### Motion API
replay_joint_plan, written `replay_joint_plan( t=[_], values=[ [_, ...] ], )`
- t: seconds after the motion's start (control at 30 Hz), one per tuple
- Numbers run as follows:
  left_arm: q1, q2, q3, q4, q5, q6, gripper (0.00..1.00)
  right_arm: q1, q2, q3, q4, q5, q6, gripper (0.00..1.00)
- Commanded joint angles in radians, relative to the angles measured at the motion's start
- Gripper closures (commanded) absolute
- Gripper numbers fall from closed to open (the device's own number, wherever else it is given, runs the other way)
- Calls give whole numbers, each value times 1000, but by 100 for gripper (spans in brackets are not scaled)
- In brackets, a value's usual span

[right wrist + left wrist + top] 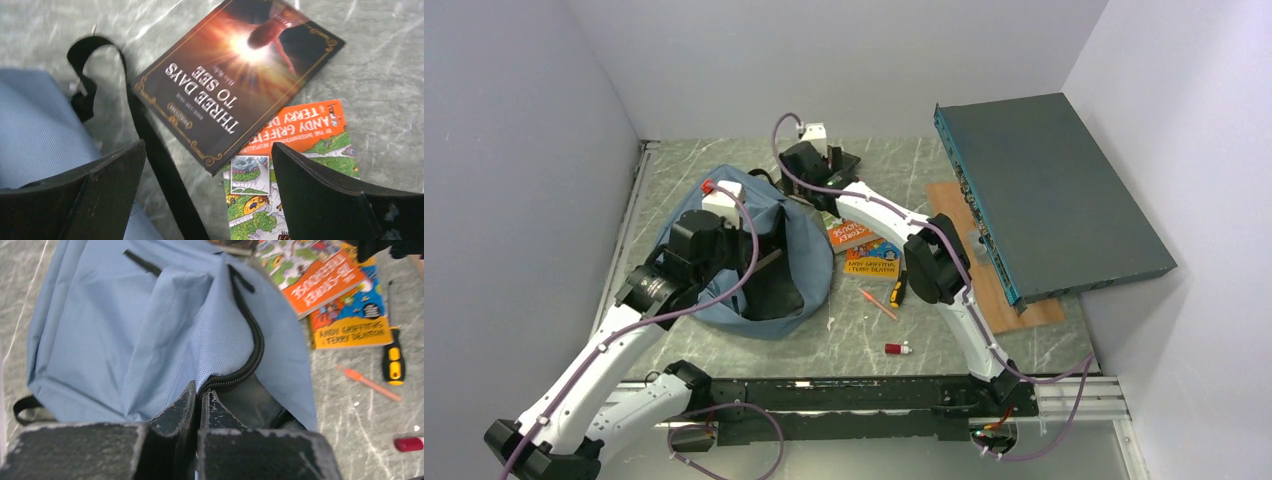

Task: Pack the student bag
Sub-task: Pick up the book from the center of the board.

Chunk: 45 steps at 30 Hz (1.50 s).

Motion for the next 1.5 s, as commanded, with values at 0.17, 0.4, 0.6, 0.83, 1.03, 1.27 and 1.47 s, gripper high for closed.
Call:
replay_joint_plan(
  t=[0.17, 0.4, 0.6, 0.83, 1.03, 1.27, 1.47],
  values=[
    [-4, -67, -34, -159, -60, 3, 100, 26, -120, -221, 230, -199, -479, 6],
    [-4, -44, -48, -142, 21, -1, 100, 27, -122, -325, 304, -309, -782, 16],
    [-4, -41, -111, -102, 23, -25, 100, 36, -84, -366, 392, -328, -942, 15],
    [-4, -66, -134, -89, -8, -24, 100, 54, 81, -221, 423, -184, -1134, 16],
    [-4, -51, -129, -95, -7, -22, 100, 53, 200, -104, 452, -114, -1215, 20],
    [-4, -49, -129, -93, -9, -19, 100, 50, 267, -38, 512, -75, -1270, 42],
    [-4, -56, -131, -90, -21, -25, 100, 52, 243, -47, 583, -32, -1317, 75]
  ],
)
